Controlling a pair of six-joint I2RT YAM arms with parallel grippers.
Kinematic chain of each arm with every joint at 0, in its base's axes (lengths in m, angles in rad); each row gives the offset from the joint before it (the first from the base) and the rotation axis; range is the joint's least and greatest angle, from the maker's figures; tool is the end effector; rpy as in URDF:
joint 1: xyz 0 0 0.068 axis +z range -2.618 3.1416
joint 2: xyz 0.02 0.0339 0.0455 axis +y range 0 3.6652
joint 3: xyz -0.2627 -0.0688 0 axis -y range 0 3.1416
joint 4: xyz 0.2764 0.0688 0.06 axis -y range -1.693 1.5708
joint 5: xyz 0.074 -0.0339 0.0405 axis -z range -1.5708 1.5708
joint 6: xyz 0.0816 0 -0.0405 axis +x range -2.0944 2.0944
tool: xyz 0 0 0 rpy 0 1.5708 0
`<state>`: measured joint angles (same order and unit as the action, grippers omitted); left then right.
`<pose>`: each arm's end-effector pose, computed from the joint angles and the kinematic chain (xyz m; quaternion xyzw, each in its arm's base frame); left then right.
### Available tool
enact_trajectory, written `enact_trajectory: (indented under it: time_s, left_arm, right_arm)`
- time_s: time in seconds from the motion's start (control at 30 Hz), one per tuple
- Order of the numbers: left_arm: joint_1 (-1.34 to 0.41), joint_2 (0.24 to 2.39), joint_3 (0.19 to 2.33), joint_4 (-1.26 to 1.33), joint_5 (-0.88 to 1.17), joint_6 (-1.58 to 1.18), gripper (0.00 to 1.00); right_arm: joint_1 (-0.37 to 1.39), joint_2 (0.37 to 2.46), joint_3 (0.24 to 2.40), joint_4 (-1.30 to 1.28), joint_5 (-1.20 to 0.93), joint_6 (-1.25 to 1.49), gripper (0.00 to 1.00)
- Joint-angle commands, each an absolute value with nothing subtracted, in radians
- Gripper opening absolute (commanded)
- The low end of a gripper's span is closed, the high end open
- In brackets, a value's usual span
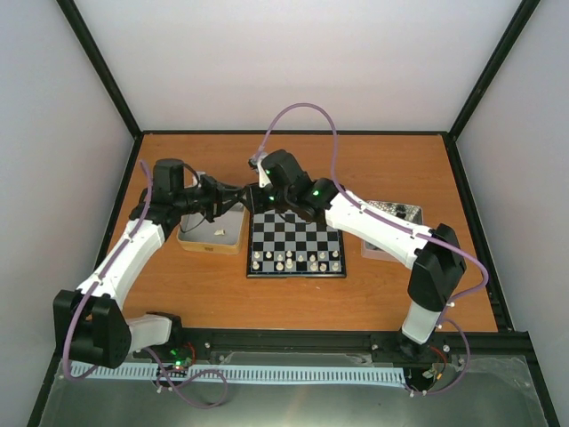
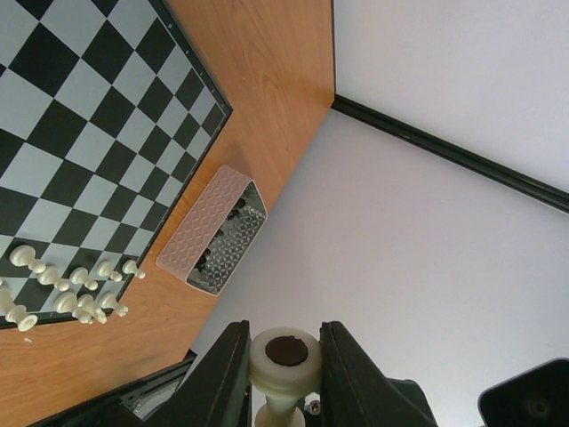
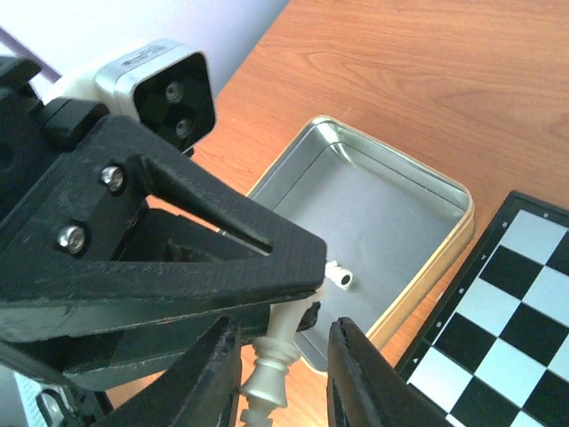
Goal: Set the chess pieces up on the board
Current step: Place the chess piece on the chessboard.
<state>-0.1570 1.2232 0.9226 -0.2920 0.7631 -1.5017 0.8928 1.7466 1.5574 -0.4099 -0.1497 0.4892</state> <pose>0.3098 -0.1061 0.2617 -0.3734 0.7499 -0.5436 0.0521 0.2894 0.3787 0.2919 -0.2110 0.8569 0.3477 0.3167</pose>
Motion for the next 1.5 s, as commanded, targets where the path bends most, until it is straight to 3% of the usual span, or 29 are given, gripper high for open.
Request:
enact_trajectory:
  time_s: [0.0, 0.23, 0.47, 0.73, 1.1, 1.23, 1.47]
  left_arm:
    - [-0.152, 1.196, 0.923, -0.267, 0.782, -1.532, 0.13]
    - [-0.152, 1.198, 0.927, -0.256, 0.767, -1.544, 0.13]
    - [-0.152, 1.198, 0.923, -0.259, 0.754, -1.545, 0.16]
    - [-0.152, 1.237, 0.956, -0.329, 0.757, -1.36, 0.47]
    - [-0.152, 1.156, 1.06, -0.617, 0.317, -0.73, 0.59]
    - [-0.152, 1.125, 1.078, -0.66, 0.207, -0.602, 0.67]
    - [-0.152, 1.144, 1.093, -0.694, 0.165, -0.546, 0.68]
  right_arm:
    - [0.896, 1.754, 1.593, -0.424, -0.13, 0.501, 0.26]
    - [0.896, 1.76, 1.59, -0.448, -0.149, 0.506, 0.31]
    - [0.896, 1.744, 1.573, -0.451, -0.164, 0.511, 0.03]
    - [0.89, 1.735, 1.639, -0.626, -0.132, 0.483, 0.03]
    - [0.848, 1.636, 1.471, -1.089, -0.124, 0.384, 0.03]
    - [0.857, 1.66, 1.447, -1.172, -0.178, 0.381, 0.03]
    - [0.882, 1.749, 1.45, -1.209, -0.195, 0.374, 0.03]
